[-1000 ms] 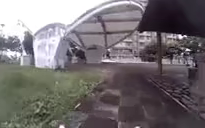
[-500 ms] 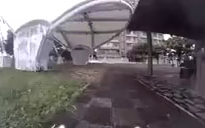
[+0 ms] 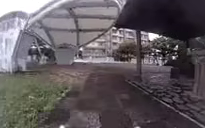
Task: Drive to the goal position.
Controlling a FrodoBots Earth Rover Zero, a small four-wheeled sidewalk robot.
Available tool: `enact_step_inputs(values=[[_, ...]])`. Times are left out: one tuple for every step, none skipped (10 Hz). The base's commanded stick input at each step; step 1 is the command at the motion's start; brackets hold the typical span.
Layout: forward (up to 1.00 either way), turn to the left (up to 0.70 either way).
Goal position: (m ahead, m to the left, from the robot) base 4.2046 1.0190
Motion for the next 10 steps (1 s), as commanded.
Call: enact_step_inputs(values=[[1.00, -0.05], [1.00, 0.10], [1.00, 0.10], [1.00, 0.10], [1.00, 0.10], [1.00, 0.10], [1.00, 0.10], [1.00, 0.10], [1.00, 0.10], [1.00, 0.10]])
